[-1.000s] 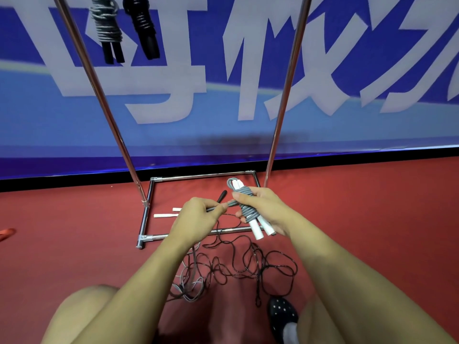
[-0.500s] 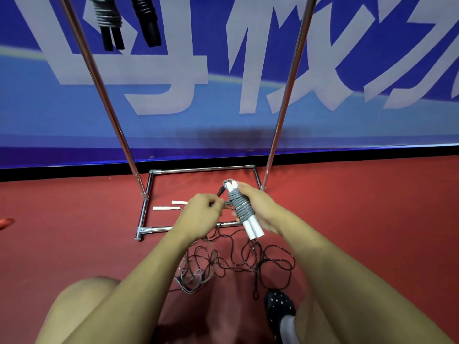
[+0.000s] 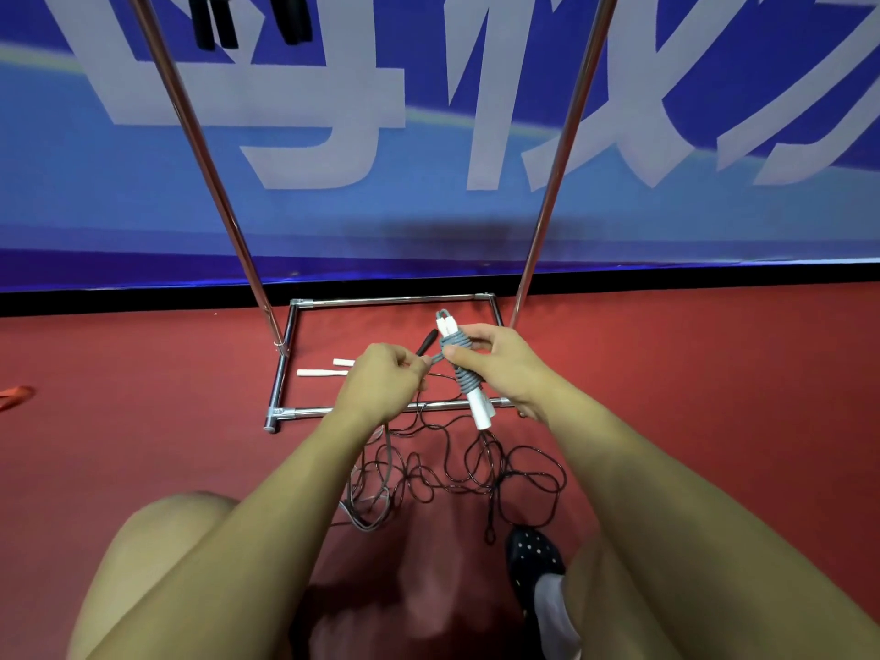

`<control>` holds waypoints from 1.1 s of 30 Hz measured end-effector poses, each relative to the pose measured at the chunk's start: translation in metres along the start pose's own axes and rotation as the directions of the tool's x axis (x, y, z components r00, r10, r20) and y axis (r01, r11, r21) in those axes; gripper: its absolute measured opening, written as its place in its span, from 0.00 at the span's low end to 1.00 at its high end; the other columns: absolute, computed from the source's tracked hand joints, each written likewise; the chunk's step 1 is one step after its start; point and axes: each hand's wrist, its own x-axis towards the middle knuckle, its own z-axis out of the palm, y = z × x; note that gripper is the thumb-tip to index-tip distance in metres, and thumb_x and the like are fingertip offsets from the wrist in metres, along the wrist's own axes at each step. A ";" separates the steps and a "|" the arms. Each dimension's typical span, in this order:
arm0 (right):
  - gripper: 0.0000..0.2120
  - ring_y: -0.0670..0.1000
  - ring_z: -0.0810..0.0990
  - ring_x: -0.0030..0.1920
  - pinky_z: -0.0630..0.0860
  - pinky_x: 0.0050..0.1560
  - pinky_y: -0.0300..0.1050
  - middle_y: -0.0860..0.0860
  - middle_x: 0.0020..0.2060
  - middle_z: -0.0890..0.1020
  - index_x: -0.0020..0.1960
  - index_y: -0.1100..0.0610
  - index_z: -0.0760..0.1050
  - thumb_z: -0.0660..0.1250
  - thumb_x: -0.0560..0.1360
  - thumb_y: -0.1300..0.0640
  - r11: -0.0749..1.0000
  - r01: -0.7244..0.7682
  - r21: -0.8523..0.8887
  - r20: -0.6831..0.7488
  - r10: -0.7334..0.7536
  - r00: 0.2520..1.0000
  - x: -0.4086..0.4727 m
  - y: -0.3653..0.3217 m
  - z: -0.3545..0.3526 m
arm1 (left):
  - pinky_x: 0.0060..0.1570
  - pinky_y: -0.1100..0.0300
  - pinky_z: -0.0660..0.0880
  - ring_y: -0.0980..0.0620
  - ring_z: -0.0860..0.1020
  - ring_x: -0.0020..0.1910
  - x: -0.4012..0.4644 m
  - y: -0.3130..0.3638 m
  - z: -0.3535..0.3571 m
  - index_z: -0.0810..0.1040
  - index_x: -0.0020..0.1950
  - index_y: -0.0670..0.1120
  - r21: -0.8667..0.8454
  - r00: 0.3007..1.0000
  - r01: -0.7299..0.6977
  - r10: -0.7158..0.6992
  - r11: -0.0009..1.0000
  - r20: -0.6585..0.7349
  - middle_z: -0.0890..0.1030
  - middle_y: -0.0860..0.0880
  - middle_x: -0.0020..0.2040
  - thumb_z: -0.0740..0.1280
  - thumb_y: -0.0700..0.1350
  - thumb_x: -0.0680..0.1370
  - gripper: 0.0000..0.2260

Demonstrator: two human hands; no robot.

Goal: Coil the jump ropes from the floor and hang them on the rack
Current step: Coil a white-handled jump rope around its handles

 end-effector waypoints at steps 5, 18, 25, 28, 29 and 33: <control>0.17 0.50 0.85 0.54 0.81 0.56 0.43 0.55 0.53 0.86 0.57 0.57 0.81 0.81 0.70 0.56 0.995 -0.031 0.094 -0.010 0.032 0.999 -0.002 0.000 0.000 | 0.25 0.62 0.59 0.56 0.61 0.21 -0.004 0.004 0.005 0.84 0.40 0.45 -0.171 0.995 -0.093 0.099 0.981 0.027 0.77 0.57 0.25 0.67 0.47 0.82 0.13; 0.18 0.50 0.80 0.39 0.81 0.45 0.46 0.54 0.41 0.83 0.55 0.64 0.81 0.81 0.70 0.58 0.993 -0.054 0.107 -0.083 0.063 0.995 -0.005 -0.004 -0.004 | 0.28 0.63 0.61 0.53 0.65 0.25 -0.006 0.010 0.010 0.82 0.37 0.44 -0.212 0.991 -0.008 0.036 0.977 0.126 0.72 0.50 0.29 0.67 0.49 0.82 0.16; 0.22 0.51 0.82 0.34 0.84 0.40 0.48 0.59 0.45 0.83 0.63 0.62 0.75 0.79 0.73 0.58 0.980 -0.129 0.154 -0.016 0.133 0.991 -0.004 -0.003 -0.002 | 0.36 0.60 0.68 0.53 0.70 0.32 -0.005 0.009 0.008 0.83 0.39 0.48 -0.147 0.998 -0.027 0.036 0.989 0.059 0.75 0.53 0.30 0.68 0.49 0.81 0.12; 0.19 0.54 0.81 0.39 0.83 0.43 0.47 0.58 0.46 0.81 0.62 0.62 0.74 0.75 0.77 0.55 0.967 -0.177 0.181 0.034 0.174 0.984 -0.002 -0.004 0.000 | 0.27 0.64 0.65 0.57 0.66 0.25 -0.006 0.007 0.008 0.84 0.44 0.45 -0.167 0.998 -0.035 0.044 0.985 0.051 0.71 0.51 0.28 0.66 0.47 0.83 0.12; 0.15 0.54 0.80 0.41 0.82 0.44 0.48 0.58 0.46 0.79 0.60 0.62 0.75 0.72 0.79 0.54 0.957 -0.197 0.214 0.074 0.186 0.980 -0.002 -0.004 0.000 | 0.24 0.65 0.62 0.58 0.63 0.21 -0.006 0.007 0.007 0.84 0.44 0.44 -0.164 0.998 -0.033 0.041 0.986 0.042 0.69 0.53 0.25 0.66 0.47 0.83 0.12; 0.05 0.56 0.78 0.44 0.80 0.50 0.53 0.60 0.48 0.77 0.53 0.60 0.76 0.66 0.82 0.59 0.922 -0.206 0.327 0.143 0.168 0.975 0.001 -0.004 -0.002 | 0.26 0.63 0.62 0.59 0.64 0.21 -0.003 0.004 0.007 0.84 0.43 0.46 -0.129 0.998 -0.060 0.062 0.990 0.011 0.68 0.57 0.23 0.66 0.49 0.83 0.12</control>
